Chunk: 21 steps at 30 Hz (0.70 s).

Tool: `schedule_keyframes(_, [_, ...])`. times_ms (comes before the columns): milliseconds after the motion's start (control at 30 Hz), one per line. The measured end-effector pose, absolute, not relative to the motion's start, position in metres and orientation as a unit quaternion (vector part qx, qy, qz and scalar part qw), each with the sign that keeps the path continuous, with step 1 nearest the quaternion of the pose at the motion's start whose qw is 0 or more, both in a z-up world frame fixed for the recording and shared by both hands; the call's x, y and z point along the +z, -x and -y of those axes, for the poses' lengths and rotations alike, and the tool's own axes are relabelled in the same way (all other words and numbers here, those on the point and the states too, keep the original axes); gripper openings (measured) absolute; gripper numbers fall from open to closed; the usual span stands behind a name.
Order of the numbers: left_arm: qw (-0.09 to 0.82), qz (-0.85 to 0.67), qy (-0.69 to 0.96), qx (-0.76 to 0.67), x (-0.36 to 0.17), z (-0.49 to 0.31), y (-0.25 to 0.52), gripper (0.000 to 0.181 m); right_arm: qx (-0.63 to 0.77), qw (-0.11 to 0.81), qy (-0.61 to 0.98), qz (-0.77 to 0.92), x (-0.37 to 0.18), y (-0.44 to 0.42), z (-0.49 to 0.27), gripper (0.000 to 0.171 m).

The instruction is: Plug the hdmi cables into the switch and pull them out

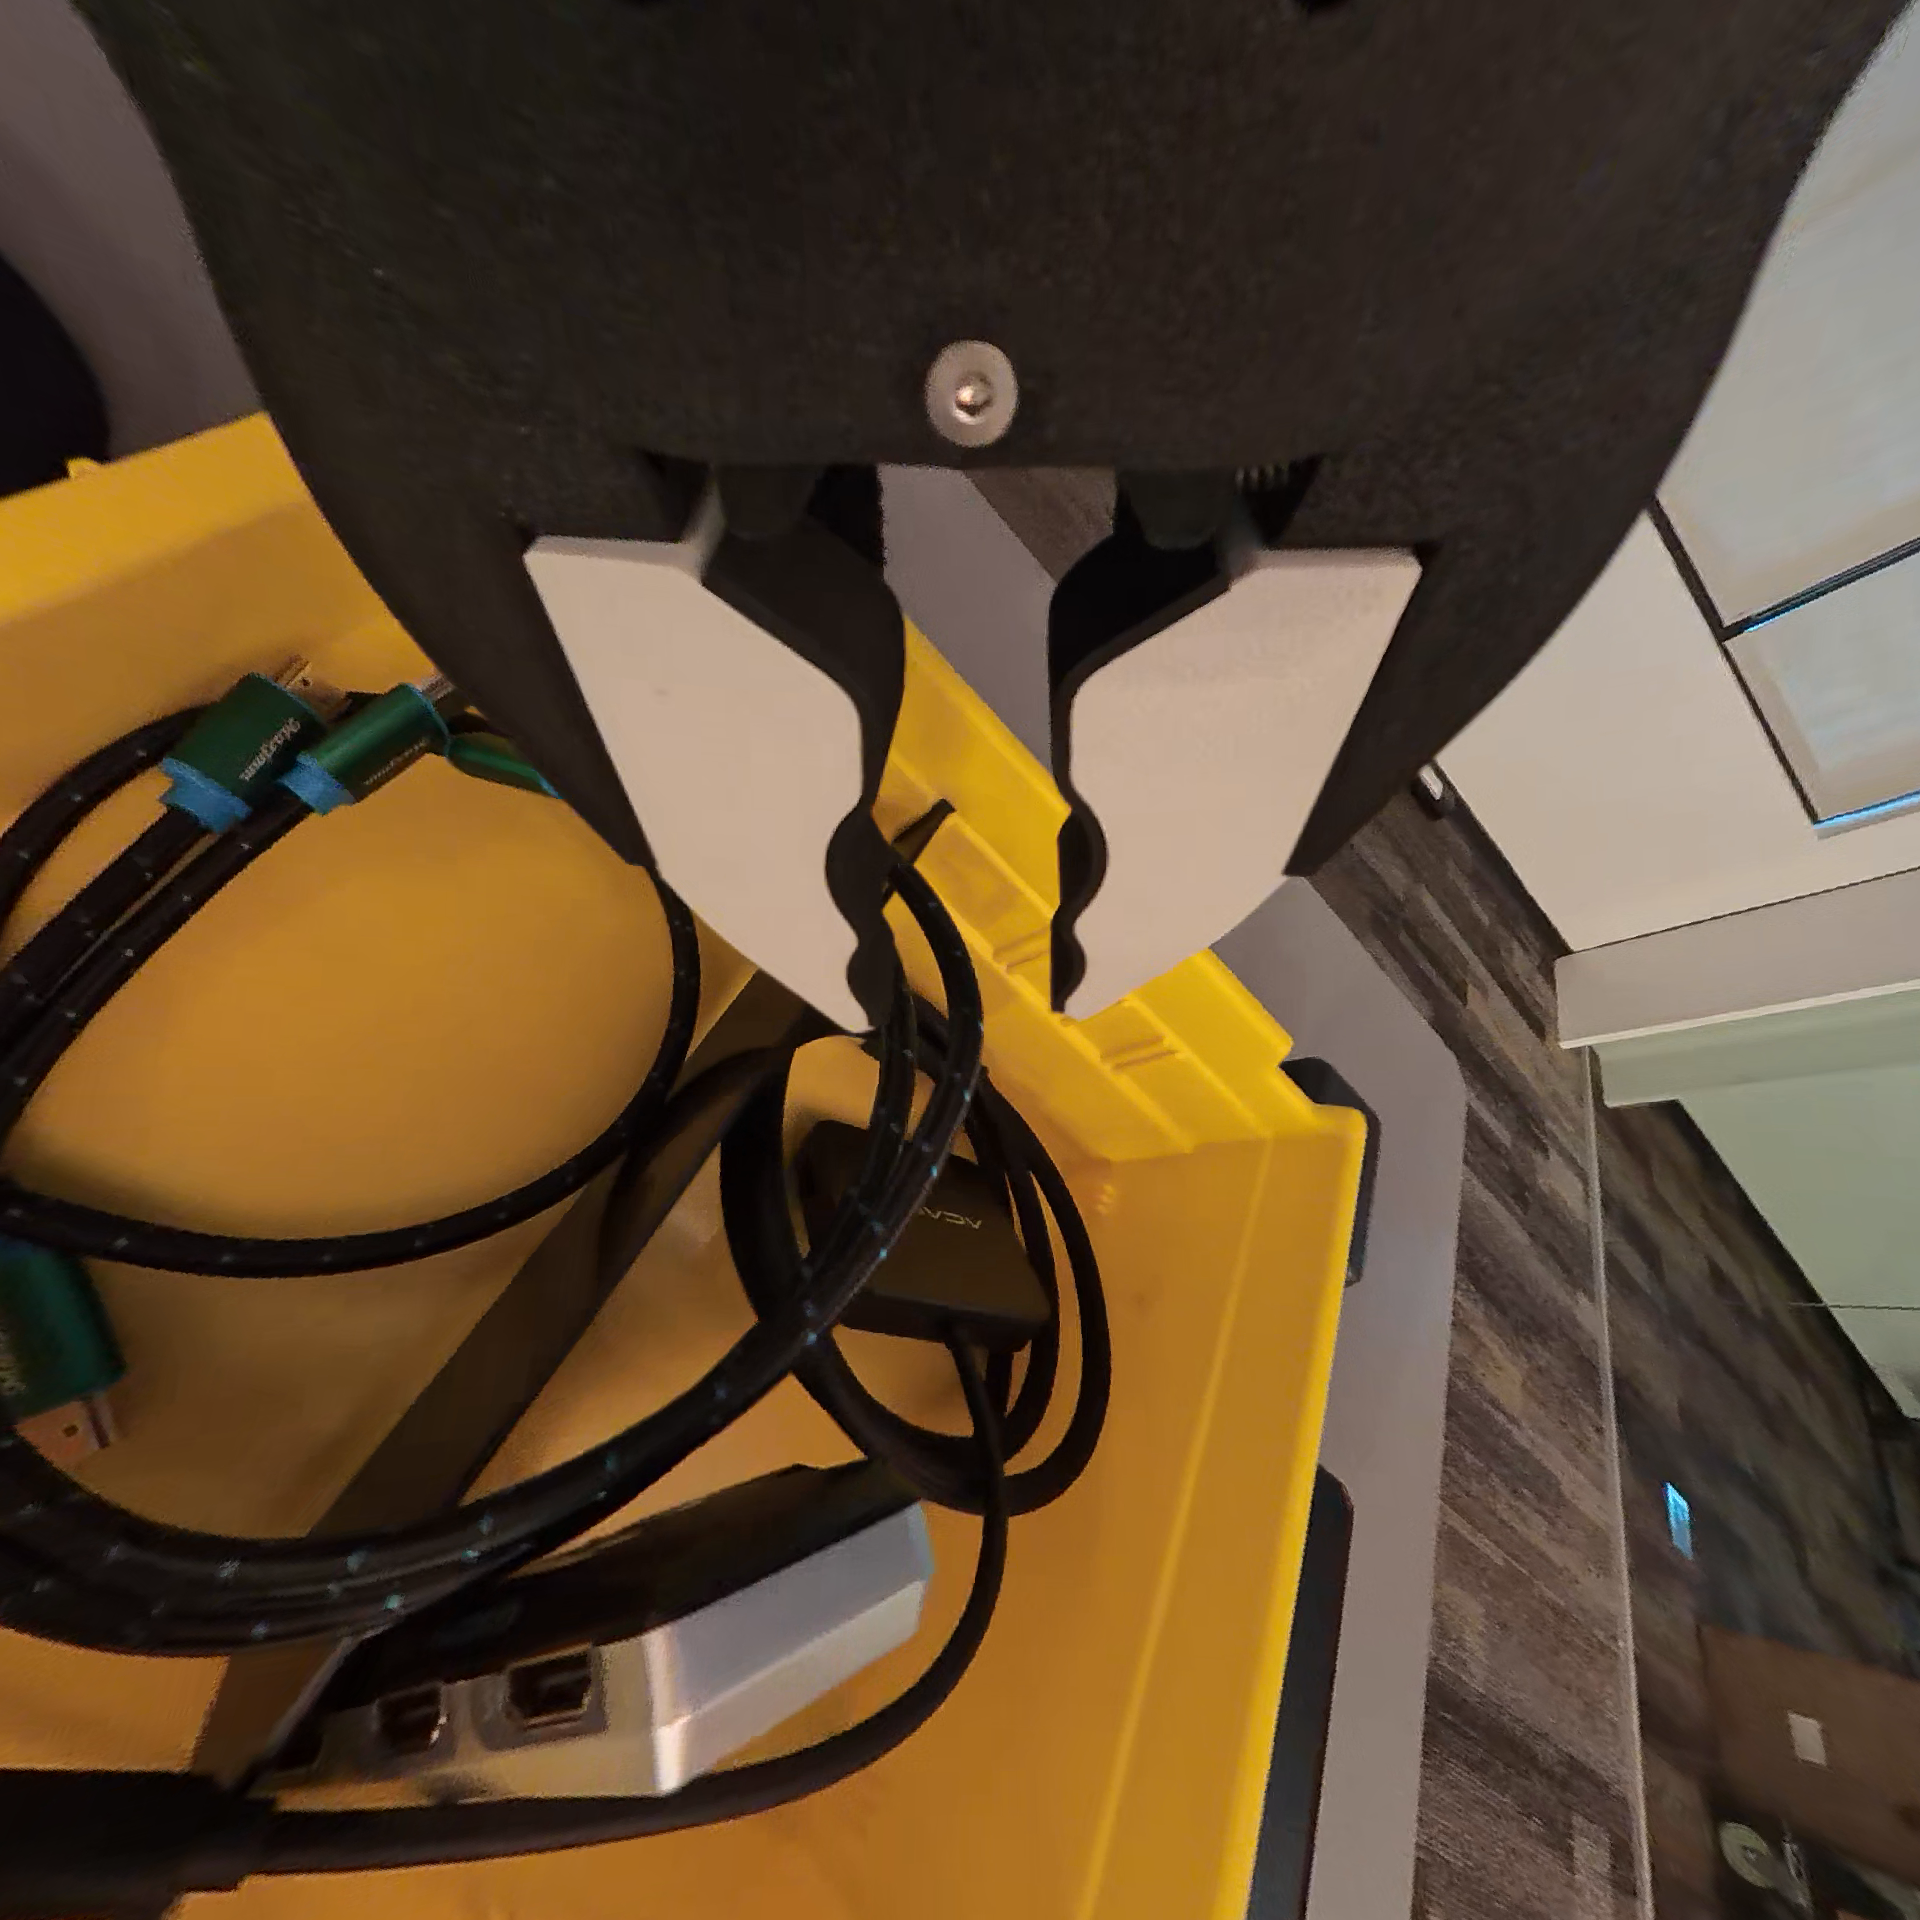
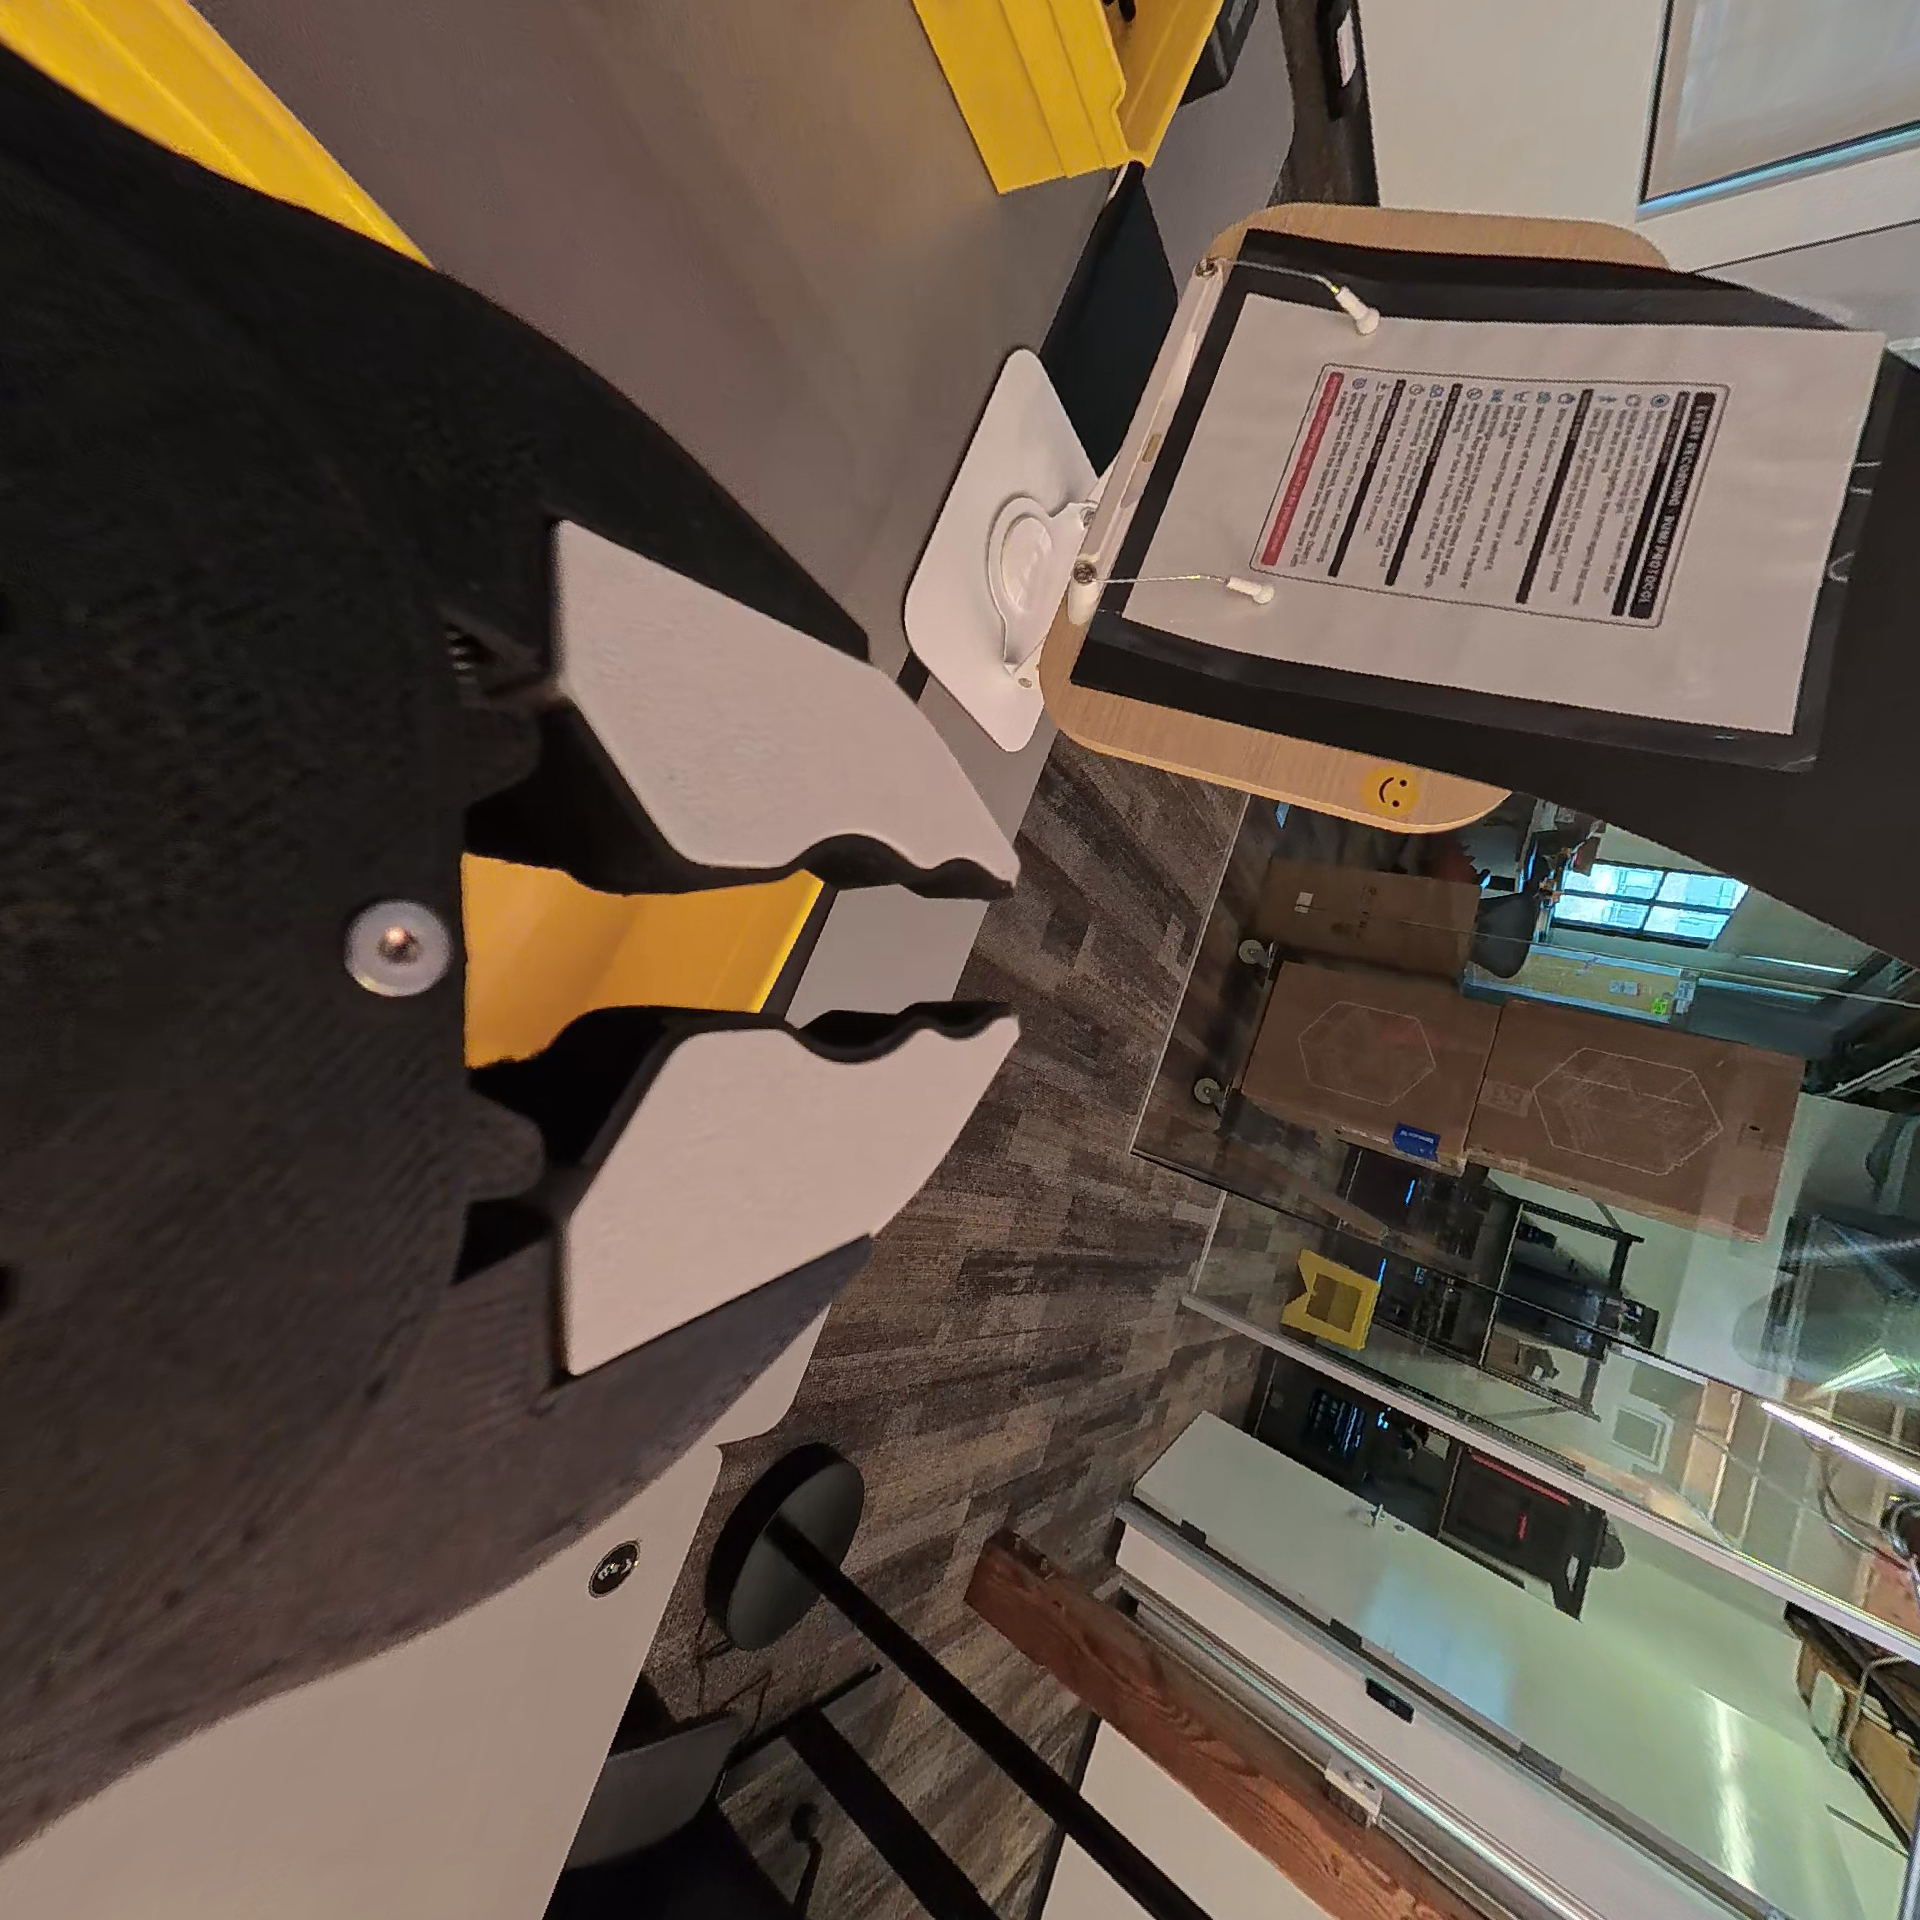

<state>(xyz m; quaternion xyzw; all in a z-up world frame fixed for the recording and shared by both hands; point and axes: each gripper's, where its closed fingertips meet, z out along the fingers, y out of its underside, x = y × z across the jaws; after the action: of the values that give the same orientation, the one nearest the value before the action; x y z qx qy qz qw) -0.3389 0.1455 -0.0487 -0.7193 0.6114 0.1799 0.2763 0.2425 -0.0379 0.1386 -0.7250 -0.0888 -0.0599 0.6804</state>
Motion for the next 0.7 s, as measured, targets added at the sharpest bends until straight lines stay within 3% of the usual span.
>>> schedule_keyframes(100, [0.263,-0.611,0.725,0.175,-0.054,-0.15,0.336,0.028,-0.062,0.673,0.731,0.091,0.135,-0.243,0.036,0.02])
schedule_keyframes(300, [0.238,-0.599,0.754,0.123,-0.054,-0.146,0.339,0.007,-0.079,0.649,0.75,0.099,0.125,-0.245,0.032,0.018])
schedule_keyframes(700, [0.23,-0.59,0.757,0.159,-0.058,-0.157,0.347,0.009,-0.103,0.622,0.767,0.116,0.113,-0.245,0.028,0.018])
